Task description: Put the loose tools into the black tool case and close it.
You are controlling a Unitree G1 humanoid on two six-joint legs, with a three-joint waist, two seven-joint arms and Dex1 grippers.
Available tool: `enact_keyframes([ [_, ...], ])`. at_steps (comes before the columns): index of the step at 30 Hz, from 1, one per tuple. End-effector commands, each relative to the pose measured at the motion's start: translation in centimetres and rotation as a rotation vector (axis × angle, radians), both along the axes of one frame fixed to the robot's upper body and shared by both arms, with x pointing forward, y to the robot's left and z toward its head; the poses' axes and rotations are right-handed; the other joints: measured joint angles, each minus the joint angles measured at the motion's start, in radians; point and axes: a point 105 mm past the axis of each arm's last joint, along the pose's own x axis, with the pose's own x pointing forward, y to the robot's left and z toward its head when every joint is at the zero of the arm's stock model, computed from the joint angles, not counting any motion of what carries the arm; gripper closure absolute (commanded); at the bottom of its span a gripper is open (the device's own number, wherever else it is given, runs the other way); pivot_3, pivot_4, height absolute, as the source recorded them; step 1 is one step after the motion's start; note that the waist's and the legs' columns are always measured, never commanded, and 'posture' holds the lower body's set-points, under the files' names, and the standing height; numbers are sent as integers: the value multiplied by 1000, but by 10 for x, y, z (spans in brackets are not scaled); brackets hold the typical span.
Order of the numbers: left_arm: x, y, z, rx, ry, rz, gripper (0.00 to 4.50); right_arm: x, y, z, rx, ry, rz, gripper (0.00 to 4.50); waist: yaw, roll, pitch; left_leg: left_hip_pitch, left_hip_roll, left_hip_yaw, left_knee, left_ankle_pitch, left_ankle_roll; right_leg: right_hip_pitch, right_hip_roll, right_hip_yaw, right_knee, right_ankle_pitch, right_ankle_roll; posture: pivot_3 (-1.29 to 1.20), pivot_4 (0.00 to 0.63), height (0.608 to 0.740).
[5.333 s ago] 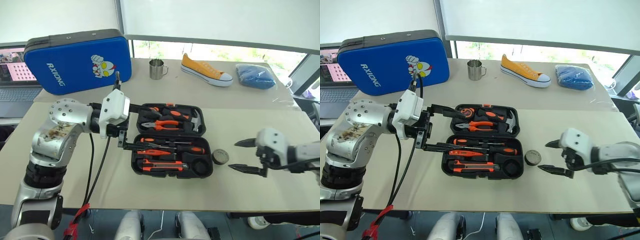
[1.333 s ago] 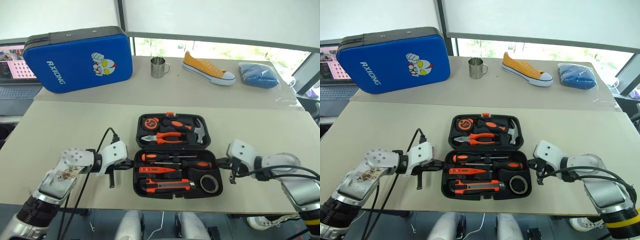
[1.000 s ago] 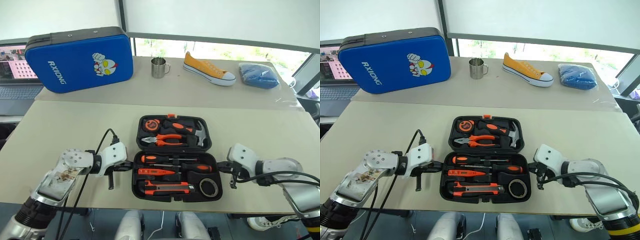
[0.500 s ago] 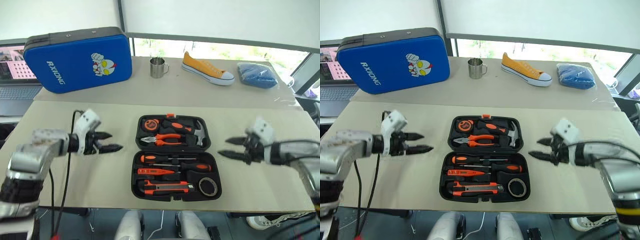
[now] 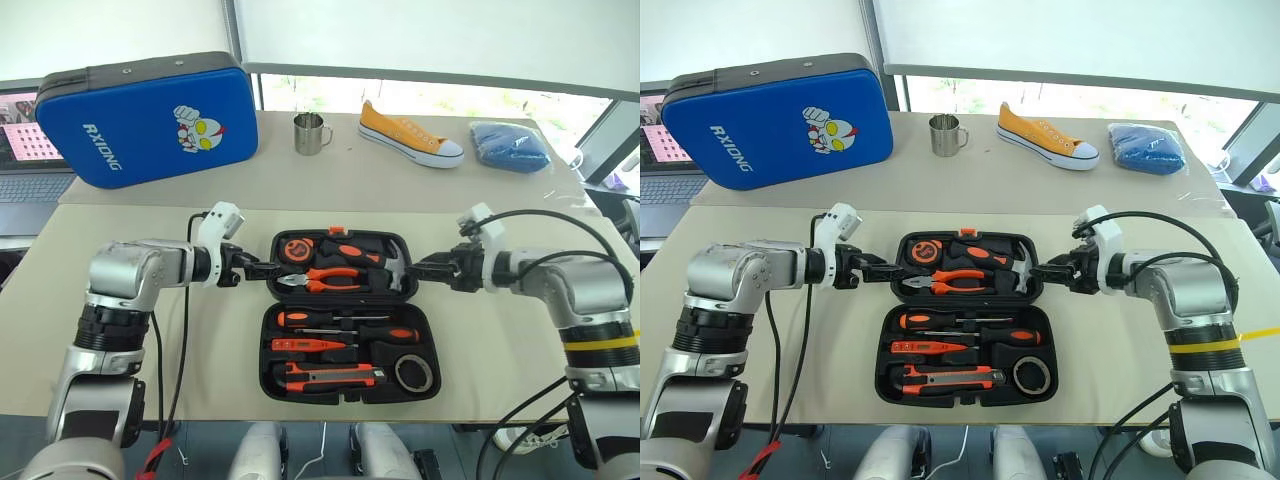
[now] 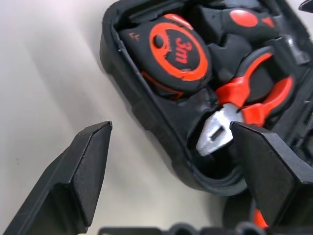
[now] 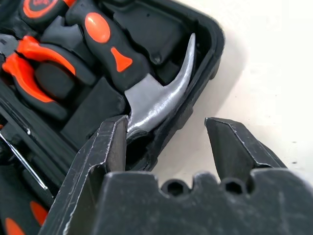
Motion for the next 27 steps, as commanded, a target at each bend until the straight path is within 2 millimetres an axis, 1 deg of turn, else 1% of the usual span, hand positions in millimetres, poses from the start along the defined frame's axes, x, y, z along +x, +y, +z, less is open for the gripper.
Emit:
enact_keyframes([
  [1,4,-4,4,19,-47,-27,580,3,-1,6,-29,-28,9,1531,0,0,0,0,0,0,0,0,0,0,0,0,0,0,0,0,150,739],
  [3,3,-7,2,15,-36,-45,1118,2,0,4,-41,-23,16,1531,1,0,0,0,0,0,0,0,0,0,0,0,0,0,0,0,150,739],
  [4,1,-8,0,23,-30,-53,1558,1,0,1,-51,-18,25,1782,1,0,0,0,0,0,0,0,0,0,0,0,0,0,0,0,150,739],
  [5,0,-9,-3,31,-27,-61,1874,-1,0,-3,-59,-11,31,2050,1,0,0,0,0,0,0,0,0,0,0,0,0,0,0,0,150,739],
  [6,-1,-10,-4,34,-23,-68,2281,-2,1,-6,-67,-4,39,2301,1,0,0,0,0,0,0,0,0,0,0,0,0,0,0,0,150,739],
  [7,-1,-11,-5,35,-21,-73,2700,-3,2,-8,-71,0,44,2676,1,0,0,0,0,0,0,0,0,0,0,0,0,0,0,0,150,739],
  [9,-2,-12,-6,33,-23,-81,3350,-4,3,-9,-73,1,48,3286,1,0,0,1,0,0,0,0,0,1,0,0,0,0,0,0,150,739],
  [10,-4,-14,-7,40,-26,-97,3735,-5,4,-9,-73,-1,50,3667,1,1,-1,1,0,0,0,0,0,2,0,0,0,0,0,0,150,739],
  [12,-8,-17,-7,30,-21,-117,4345,-4,5,-7,-64,-9,47,4369,1,1,-2,2,0,-1,0,0,-1,3,0,0,0,0,0,0,150,739],
  [13,-9,-18,-6,23,-20,-123,4479,-4,6,-6,-59,-14,47,4499,2,1,-2,4,0,-1,1,1,-1,5,0,0,0,0,0,0,150,739],
  [17,-9,-20,-3,12,-36,-131,4479,-1,6,-2,-52,-44,45,4499,1,1,-2,5,0,-1,1,1,-2,6,0,0,0,1,0,0,150,739],
  [20,-9,-27,8,-40,-79,-151,4479,5,10,12,1,-105,25,4499,1,0,-2,5,0,-1,1,2,-2,5,0,0,0,1,0,0,150,739],
  [23,-12,-39,25,-96,-182,-207,4479,10,18,35,68,-196,10,4499,1,0,-2,1,0,-1,1,2,-3,2,0,0,1,2,0,0,150,739],
  [27,-11,-48,39,-44,-381,-249,4479,12,22,50,60,-312,-5,4499,2,1,-1,-3,0,-1,1,3,-3,-3,0,0,0,2,0,0,150,739],
])
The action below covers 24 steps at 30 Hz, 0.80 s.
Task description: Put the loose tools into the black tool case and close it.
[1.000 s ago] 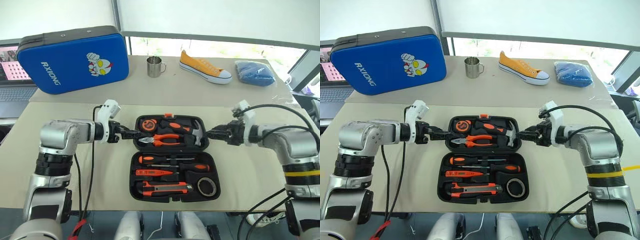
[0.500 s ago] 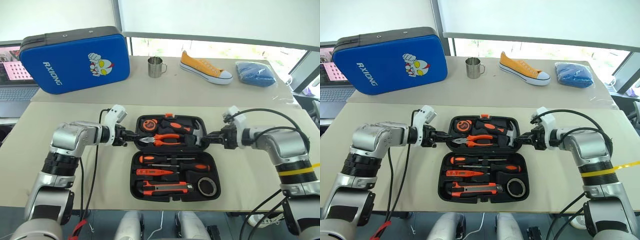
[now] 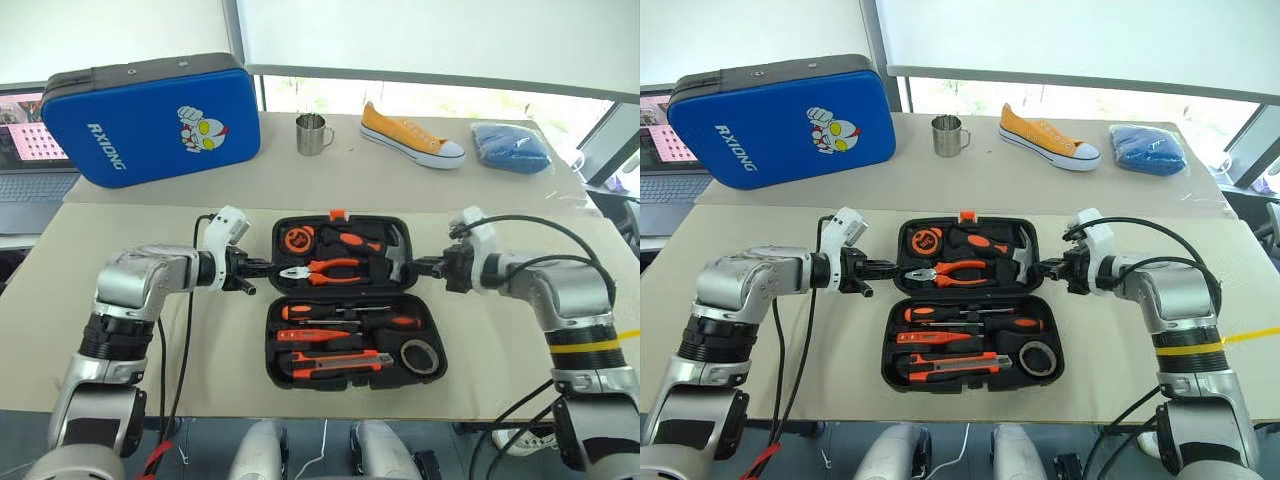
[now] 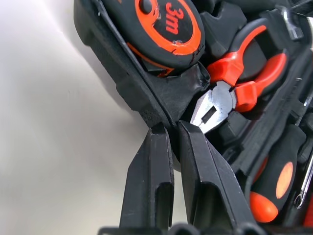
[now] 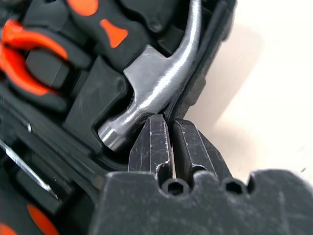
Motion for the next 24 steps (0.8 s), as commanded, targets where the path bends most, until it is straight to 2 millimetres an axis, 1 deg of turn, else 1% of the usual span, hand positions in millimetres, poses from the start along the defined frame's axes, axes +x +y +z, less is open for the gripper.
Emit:
enact_keyframes([
  [1,-5,-33,38,-41,-261,-152,4479,1,20,51,26,-259,77,4499,0,0,0,-1,0,0,0,0,0,-1,0,0,0,0,0,0,150,739],
  [4,-7,-38,44,-31,-353,-171,4479,-1,20,54,-20,-328,76,4499,1,0,0,-3,0,0,0,0,0,-3,0,0,0,0,0,0,150,739],
  [8,-10,-40,40,-12,-452,-178,4479,-9,20,55,-28,-392,72,4499,0,0,0,-4,0,0,-1,0,0,-3,0,0,0,0,0,0,150,739],
  [11,-9,-40,37,-6,-499,-157,4479,-15,21,50,-45,-422,76,4499,1,0,0,-4,0,0,-1,0,0,-3,0,-1,0,0,0,0,150,739],
  [13,-11,-40,35,-14,-550,-150,4479,-17,20,42,-68,-448,40,4499,1,0,0,-4,0,0,-1,0,0,-2,0,-1,-1,0,0,0,150,739],
  [16,-13,-37,34,23,-679,-105,4479,-24,26,28,-134,-512,14,4499,1,0,0,-3,0,0,-1,0,0,-2,0,-1,-1,0,0,0,150,739],
  [20,-20,-34,30,72,-782,-95,4479,-36,32,19,-185,-603,26,4499,1,0,0,-3,1,0,-1,0,0,-2,-1,-1,-1,0,0,0,150,739],
  [24,-24,-27,28,103,-845,-54,4479,-49,30,11,-229,-685,24,4499,-1,0,0,-2,1,0,-1,0,0,-1,0,-1,-1,0,0,0,150,739],
])
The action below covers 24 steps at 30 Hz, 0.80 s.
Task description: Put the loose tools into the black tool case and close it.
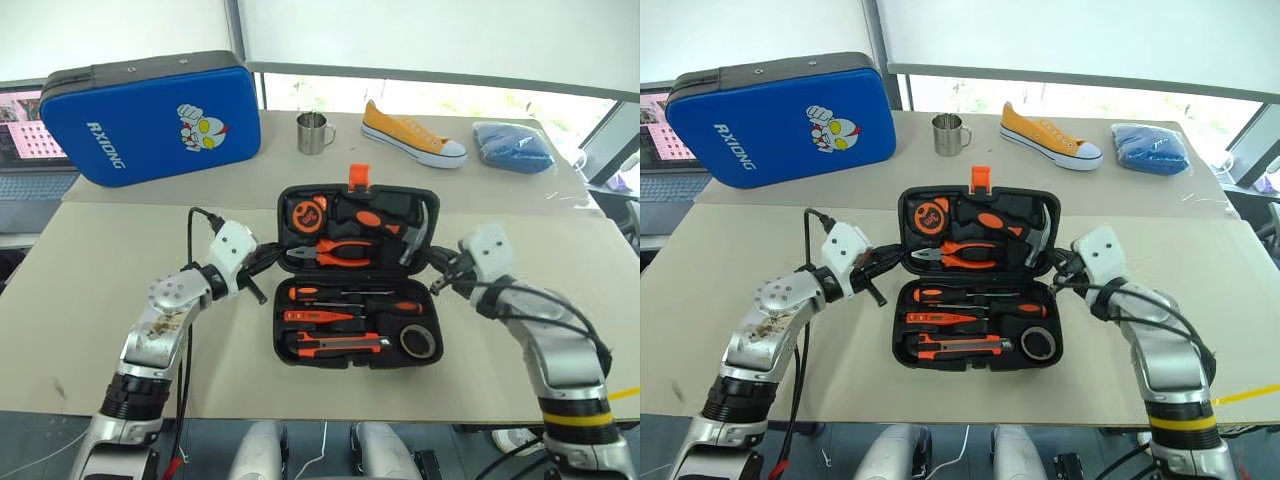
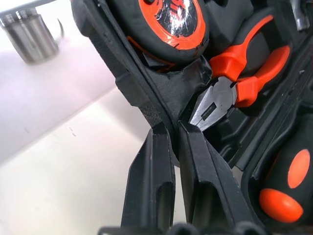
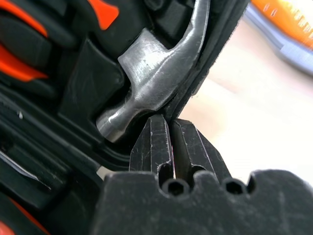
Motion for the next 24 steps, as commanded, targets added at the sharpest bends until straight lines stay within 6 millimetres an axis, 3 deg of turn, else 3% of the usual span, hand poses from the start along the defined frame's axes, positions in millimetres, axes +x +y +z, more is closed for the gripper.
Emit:
enact_keyframes([
  [1,-12,-15,24,2,-181,-47,4479,-19,27,7,-40,-133,127,4499,0,0,0,0,0,0,0,0,0,0,0,0,0,0,0,0,150,739],
  [8,-16,-2,21,86,-351,34,4479,-35,17,-13,-270,-255,181,4499,-4,0,0,4,1,1,0,0,0,3,1,0,0,0,0,0,150,739],
  [12,-23,7,-4,150,-371,49,4479,-48,18,-27,-424,-341,279,4499,-6,0,0,7,1,2,-1,0,0,5,1,1,0,0,0,0,150,739],
  [18,-26,16,-16,165,-351,60,4479,-60,15,-41,-476,-359,340,4499,-5,0,-1,17,2,6,-2,0,0,14,1,2,-1,0,-1,0,150,739],
  [20,-32,21,-21,167,-321,55,3754,-67,15,-42,-478,-354,365,4500,-7,0,-1,22,2,7,-3,0,0,20,1,2,-2,-1,-1,0,150,739],
  [24,-51,50,-22,184,-178,68,2546,-94,4,-29,-465,-272,435,3163,-7,-1,-1,27,4,7,-11,0,0,22,0,3,-4,-2,-3,0,150,739],
])
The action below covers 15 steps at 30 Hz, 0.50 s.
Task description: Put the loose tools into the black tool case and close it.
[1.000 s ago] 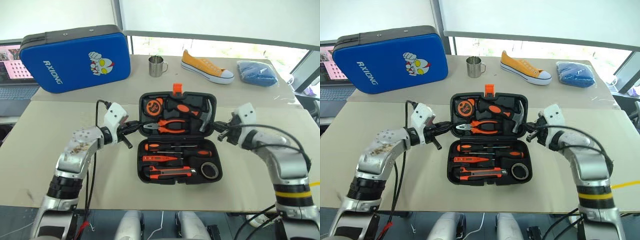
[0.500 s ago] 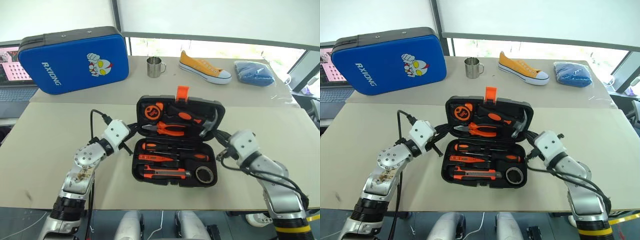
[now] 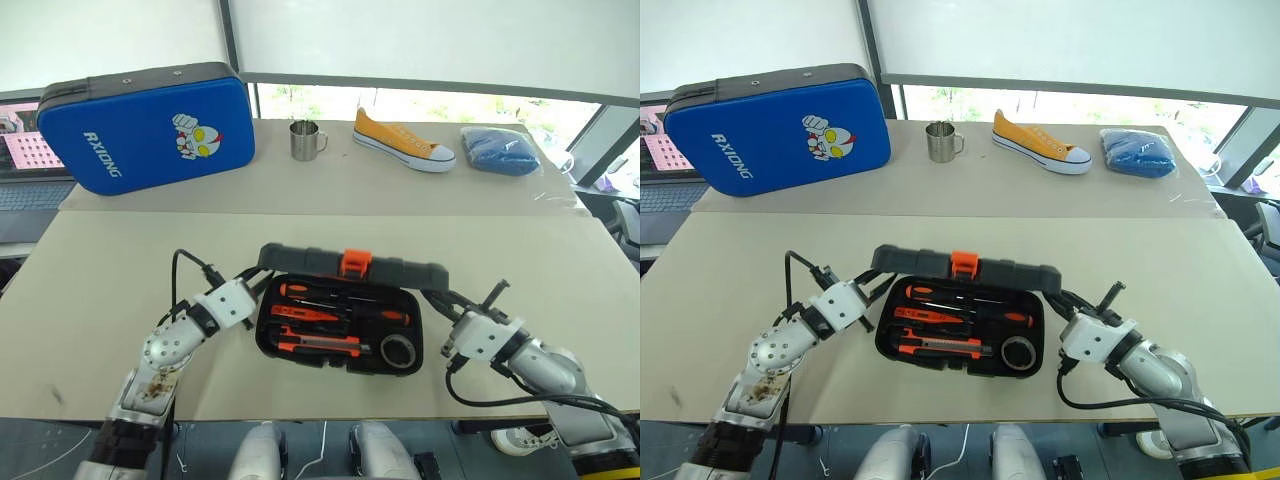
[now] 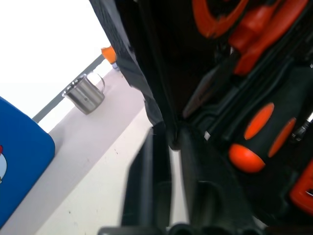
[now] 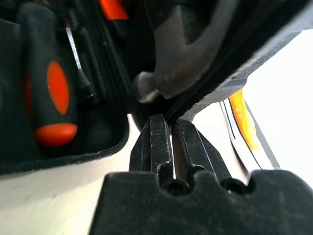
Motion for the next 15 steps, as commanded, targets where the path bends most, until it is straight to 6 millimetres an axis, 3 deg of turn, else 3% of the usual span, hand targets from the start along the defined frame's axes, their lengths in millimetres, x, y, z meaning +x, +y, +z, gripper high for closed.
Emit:
enact_keyframes([
  [1,-17,30,15,-29,137,19,2261,-32,-3,7,-14,147,91,2858,2,0,0,1,0,-1,-2,0,0,0,0,0,-1,-1,-1,0,150,739],
  [3,-30,43,15,-40,290,-1,1554,-47,-12,9,-3,275,93,2179,2,0,0,2,2,-1,-4,0,0,0,0,0,0,-2,-2,0,150,739],
  [4,-37,50,14,-36,384,-8,1162,-58,-15,7,2,368,102,2173,2,0,0,3,2,-1,-5,0,0,0,0,0,0,-2,-2,0,150,739],
  [7,-48,65,11,-20,581,-40,1162,-88,-12,1,18,607,172,2173,4,0,0,7,4,0,-5,0,0,4,-1,-1,0,-3,-3,0,150,739],
  [9,-40,71,11,16,625,-55,1137,-100,-4,0,45,712,215,2730,11,0,0,9,4,0,-5,0,0,6,-1,-2,-1,-5,-3,0,150,739],
  [12,-10,71,17,78,572,-83,1851,-108,7,-4,33,787,272,3585,21,-1,0,11,2,1,-4,0,0,8,0,-3,-1,-11,1,0,150,739],
  [15,23,62,21,141,513,-116,2617,-100,18,-6,36,784,288,4353,26,-4,0,10,0,3,-4,0,-1,8,0,-3,-1,-8,0,0,150,739],
])
